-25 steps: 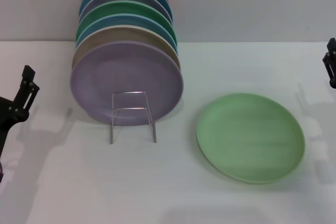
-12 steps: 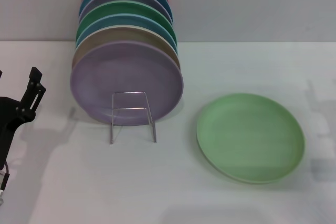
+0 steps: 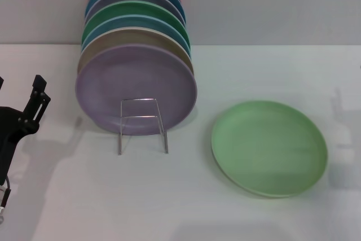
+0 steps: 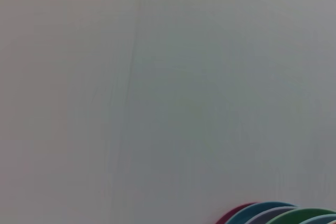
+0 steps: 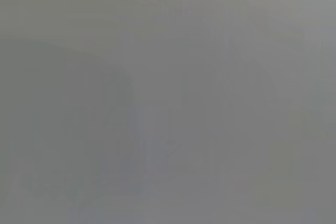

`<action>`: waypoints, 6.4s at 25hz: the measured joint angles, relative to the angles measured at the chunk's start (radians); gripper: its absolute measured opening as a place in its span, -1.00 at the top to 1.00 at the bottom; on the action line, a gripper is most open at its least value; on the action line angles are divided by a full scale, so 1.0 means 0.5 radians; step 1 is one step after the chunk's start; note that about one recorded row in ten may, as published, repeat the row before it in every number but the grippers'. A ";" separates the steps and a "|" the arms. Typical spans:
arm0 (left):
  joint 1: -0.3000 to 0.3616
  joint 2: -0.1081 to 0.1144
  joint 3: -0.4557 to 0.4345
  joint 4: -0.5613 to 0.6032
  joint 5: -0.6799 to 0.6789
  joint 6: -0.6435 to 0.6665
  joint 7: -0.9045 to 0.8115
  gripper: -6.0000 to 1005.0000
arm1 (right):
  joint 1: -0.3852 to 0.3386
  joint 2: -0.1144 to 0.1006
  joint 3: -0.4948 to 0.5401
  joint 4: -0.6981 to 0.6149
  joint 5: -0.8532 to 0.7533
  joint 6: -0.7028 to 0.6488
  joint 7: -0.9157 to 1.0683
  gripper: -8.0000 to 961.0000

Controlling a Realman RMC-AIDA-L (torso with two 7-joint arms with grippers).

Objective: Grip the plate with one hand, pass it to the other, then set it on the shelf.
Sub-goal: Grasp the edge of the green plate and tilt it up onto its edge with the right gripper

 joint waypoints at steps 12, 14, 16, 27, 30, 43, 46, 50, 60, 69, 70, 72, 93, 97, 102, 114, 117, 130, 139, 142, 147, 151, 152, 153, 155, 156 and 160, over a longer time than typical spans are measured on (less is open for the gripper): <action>-0.008 0.003 0.033 0.000 0.000 0.025 0.000 -0.63 | -0.409 -0.110 0.779 1.203 -0.006 1.439 -0.784 -0.42; -0.010 0.003 0.033 0.000 0.000 0.025 0.000 -0.63 | -0.454 -0.094 0.876 1.290 -0.004 1.600 -0.831 -0.42; -0.014 0.002 0.033 0.000 0.000 0.025 0.000 -0.63 | -0.537 -0.050 1.070 1.425 -0.005 1.912 -0.912 -0.42; -0.021 0.004 0.032 0.000 0.000 0.031 0.000 -0.62 | -0.587 0.048 2.105 1.767 -0.329 3.632 -0.832 -0.42; -0.022 0.005 0.033 0.000 0.000 0.031 0.000 -0.62 | -0.526 0.049 2.222 1.821 -0.549 3.849 -0.676 -0.42; -0.054 0.002 0.028 -0.003 0.000 0.040 0.000 -0.61 | 0.000 0.045 2.676 1.969 -1.452 5.065 -0.088 -0.42; -0.057 0.002 0.024 -0.003 0.000 0.040 0.000 -0.60 | 0.043 0.043 2.709 1.954 -1.509 5.144 -0.030 -0.42; -0.061 0.002 0.021 -0.003 -0.001 0.041 0.000 -0.60 | 0.108 0.028 2.757 1.909 -1.530 5.265 0.052 -0.41; -0.067 0.004 0.030 -0.003 0.000 0.063 -0.003 -0.59 | 0.263 -0.003 2.793 1.682 -1.711 5.383 0.167 -0.41; -0.070 0.006 0.029 0.003 0.000 0.063 -0.003 -0.58 | 0.336 -0.009 2.796 1.489 -1.729 5.322 0.161 -0.41; -0.072 0.008 0.029 0.007 0.000 0.063 -0.003 -0.58 | 0.344 -0.008 2.795 1.468 -1.732 5.311 0.158 -0.41; -0.073 0.008 0.029 0.009 0.000 0.062 -0.003 -0.58 | 0.368 -0.005 2.788 1.408 -1.735 5.283 0.154 -0.41; -0.098 0.015 0.014 0.025 0.000 0.062 -0.001 -0.56 | 0.454 -0.009 2.788 1.249 -1.751 5.211 0.156 0.49; -0.099 0.015 0.014 0.025 0.000 0.062 -0.001 -0.56 | 0.456 -0.009 2.782 1.244 -1.759 5.207 0.158 0.57; -0.101 0.014 0.015 0.025 0.000 0.062 0.000 -0.56 | 0.469 -0.008 2.779 1.214 -1.759 5.188 0.157 0.61; -0.102 0.014 0.023 0.025 0.000 0.078 0.000 -0.54 | 0.486 -0.003 2.775 1.169 -1.763 5.174 0.142 0.62; -0.102 0.014 0.026 0.025 0.000 0.087 0.000 -0.54 | 0.486 -0.003 2.775 1.168 -1.763 5.174 0.141 0.62; -0.088 0.014 0.029 0.025 0.000 0.105 0.000 -0.53 | 0.489 -0.002 2.775 1.162 -1.762 5.169 0.106 0.65; -0.085 0.014 0.029 0.025 0.000 0.123 0.000 -0.52 | 0.490 0.007 2.775 1.161 -1.759 5.178 0.078 0.81; -0.085 0.014 0.029 0.025 0.000 0.126 0.000 -0.52 | 0.490 0.007 2.775 1.161 -1.759 5.182 0.072 0.85; -0.086 0.014 0.029 0.026 0.000 0.135 0.000 -0.52 | 0.484 0.006 2.748 1.182 -1.762 5.172 0.063 0.86; -0.083 0.014 0.028 0.028 0.000 0.151 0.000 -0.51 | 0.482 0.007 2.747 1.209 -1.762 5.171 0.060 0.89; -0.081 0.014 0.021 0.032 0.000 0.167 0.000 -0.51 | 0.474 0.011 2.747 1.241 -1.762 5.176 0.058 0.89; -0.081 0.014 0.021 0.032 0.000 0.167 0.000 -0.51 | 0.474 0.011 2.747 1.241 -1.762 5.176 0.058 0.90; -0.080 0.014 0.020 0.036 0.000 0.174 0.000 -0.51 | 0.470 0.015 2.747 1.262 -1.762 5.187 0.057 0.92; -0.080 0.014 0.019 0.045 0.000 0.182 0.000 -0.51 | 0.467 0.016 2.747 1.277 -1.763 5.193 0.057 0.93; -0.078 0.014 0.016 0.049 -0.003 0.189 0.000 -0.50 | 0.452 0.023 2.747 1.338 -1.764 5.197 0.054 0.94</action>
